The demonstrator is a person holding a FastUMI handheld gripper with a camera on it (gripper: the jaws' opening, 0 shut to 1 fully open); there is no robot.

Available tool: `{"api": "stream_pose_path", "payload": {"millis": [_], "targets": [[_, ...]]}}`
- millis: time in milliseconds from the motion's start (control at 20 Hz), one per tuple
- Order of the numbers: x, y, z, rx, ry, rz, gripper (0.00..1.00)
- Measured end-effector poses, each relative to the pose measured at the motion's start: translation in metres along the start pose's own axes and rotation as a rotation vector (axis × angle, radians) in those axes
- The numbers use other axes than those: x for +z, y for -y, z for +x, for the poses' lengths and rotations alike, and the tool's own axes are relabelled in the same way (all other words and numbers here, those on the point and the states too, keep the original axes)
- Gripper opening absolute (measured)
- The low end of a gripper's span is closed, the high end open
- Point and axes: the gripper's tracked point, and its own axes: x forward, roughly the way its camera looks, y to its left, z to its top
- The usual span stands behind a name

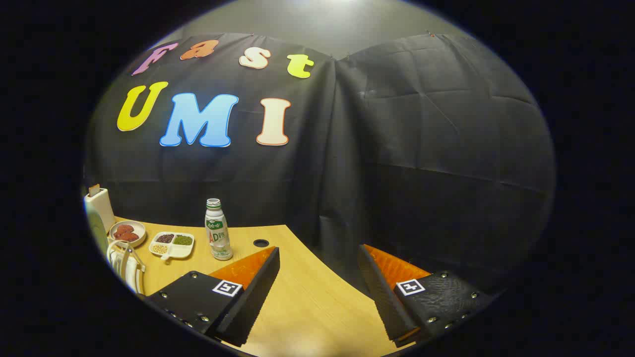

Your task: Take the plate from the dish rack, then take the spoon from the basket and place it into the plate.

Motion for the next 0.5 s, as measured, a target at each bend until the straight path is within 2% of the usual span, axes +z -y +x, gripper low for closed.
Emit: {"api": "stream_pose_path", "payload": {"millis": [100, 200, 500], "targets": [[0.009, -0.022, -0.027, -0.007, -0.022, 0.014, 0.98], [0.023, -0.056, -0.051, 0.034, -0.019, 0.019, 0.98], [0.057, -0.174, -0.105, 0.293, 0.025, 0.063, 0.97]]}}
